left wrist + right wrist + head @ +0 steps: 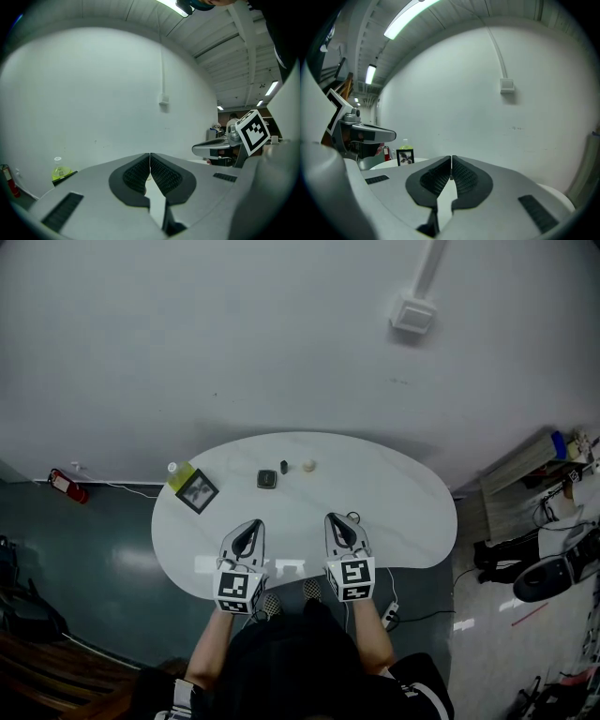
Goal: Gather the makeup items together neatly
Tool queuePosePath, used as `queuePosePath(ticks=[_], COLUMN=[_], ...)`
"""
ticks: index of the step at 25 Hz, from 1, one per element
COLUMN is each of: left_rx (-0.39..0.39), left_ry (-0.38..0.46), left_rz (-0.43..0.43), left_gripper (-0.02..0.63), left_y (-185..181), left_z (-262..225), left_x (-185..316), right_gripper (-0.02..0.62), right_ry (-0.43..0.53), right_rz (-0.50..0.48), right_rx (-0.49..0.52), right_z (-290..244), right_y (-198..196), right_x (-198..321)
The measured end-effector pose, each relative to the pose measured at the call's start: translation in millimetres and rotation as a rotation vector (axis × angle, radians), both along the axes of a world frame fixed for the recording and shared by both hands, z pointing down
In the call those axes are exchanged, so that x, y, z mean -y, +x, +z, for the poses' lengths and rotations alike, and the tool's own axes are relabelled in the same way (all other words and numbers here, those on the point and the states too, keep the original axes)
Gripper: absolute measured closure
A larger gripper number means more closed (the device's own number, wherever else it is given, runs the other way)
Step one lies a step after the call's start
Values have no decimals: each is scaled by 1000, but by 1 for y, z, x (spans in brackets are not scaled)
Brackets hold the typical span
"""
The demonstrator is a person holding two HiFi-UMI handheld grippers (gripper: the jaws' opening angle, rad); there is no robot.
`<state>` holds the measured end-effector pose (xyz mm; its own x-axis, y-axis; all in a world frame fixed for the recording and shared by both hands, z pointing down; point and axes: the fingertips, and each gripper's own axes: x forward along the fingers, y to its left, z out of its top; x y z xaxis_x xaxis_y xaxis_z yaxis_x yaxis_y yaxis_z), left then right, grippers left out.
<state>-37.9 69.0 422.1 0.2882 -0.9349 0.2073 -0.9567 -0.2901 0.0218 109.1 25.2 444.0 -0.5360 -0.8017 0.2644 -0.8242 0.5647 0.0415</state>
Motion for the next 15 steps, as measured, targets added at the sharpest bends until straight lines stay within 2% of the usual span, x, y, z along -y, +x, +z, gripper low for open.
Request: queuePosePath(ticks=[8, 15], left_rx=[-10, -6], left_ry=[-6, -9], left_rz=[31, -10], left_gripper=[586, 586], left_y=[-34, -72], left_z=[10, 13], left_x=[-3, 11], right_gripper=[560, 560], right_ry=[-5, -10], right_rz=[28, 1], right_rx=[-10, -25], right_z=[7, 9], right_y=[-33, -66], right_x=[-4, 22])
